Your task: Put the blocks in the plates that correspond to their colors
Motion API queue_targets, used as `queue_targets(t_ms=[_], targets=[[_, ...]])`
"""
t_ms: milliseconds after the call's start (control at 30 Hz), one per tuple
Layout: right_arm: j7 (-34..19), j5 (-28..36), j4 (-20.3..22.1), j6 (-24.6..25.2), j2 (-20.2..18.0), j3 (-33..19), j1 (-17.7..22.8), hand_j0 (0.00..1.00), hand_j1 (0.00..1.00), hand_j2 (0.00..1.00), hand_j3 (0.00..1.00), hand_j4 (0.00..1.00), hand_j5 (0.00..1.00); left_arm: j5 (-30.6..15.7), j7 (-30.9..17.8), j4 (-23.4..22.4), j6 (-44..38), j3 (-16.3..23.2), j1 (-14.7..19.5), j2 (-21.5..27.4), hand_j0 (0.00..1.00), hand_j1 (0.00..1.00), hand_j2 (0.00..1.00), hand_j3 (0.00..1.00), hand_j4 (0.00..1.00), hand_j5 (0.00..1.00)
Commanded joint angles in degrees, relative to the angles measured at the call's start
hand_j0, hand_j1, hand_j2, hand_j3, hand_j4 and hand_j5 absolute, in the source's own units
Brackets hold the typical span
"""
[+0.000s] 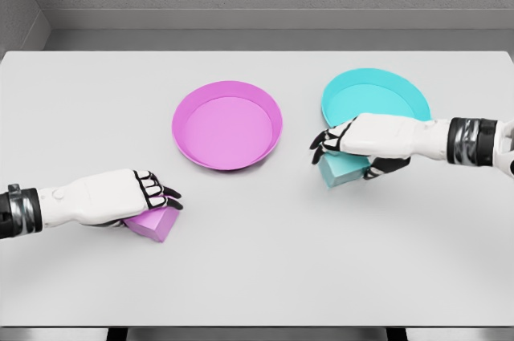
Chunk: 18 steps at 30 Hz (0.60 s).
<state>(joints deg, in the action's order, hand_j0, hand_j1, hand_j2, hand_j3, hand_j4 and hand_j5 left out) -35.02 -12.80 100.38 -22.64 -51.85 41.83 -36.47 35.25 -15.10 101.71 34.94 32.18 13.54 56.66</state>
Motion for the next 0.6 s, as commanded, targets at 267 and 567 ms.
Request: queue_targets(t_ms=[267,567], targets=[[0.02,0.32,-7.3,1.01,0.18,-2.1,-1.58,0.62,0.62,0.62,0.62,0.62,0.62,-0.27,-0.01,0.07,0.06,-0.63,0.09,0.03,0.5,0.5,0.5,0.5,0.5,0.5],[0.02,0.32,-13.89,1.19,0.88,-2.1,-5.01,0.6,0.6,0.6,0.6,0.6,0.6,-2.02,0.07,0.25,0.06,-0.89,3.08,-0.06,0.48,0.48,0.48,0.48,0.48,0.48]])
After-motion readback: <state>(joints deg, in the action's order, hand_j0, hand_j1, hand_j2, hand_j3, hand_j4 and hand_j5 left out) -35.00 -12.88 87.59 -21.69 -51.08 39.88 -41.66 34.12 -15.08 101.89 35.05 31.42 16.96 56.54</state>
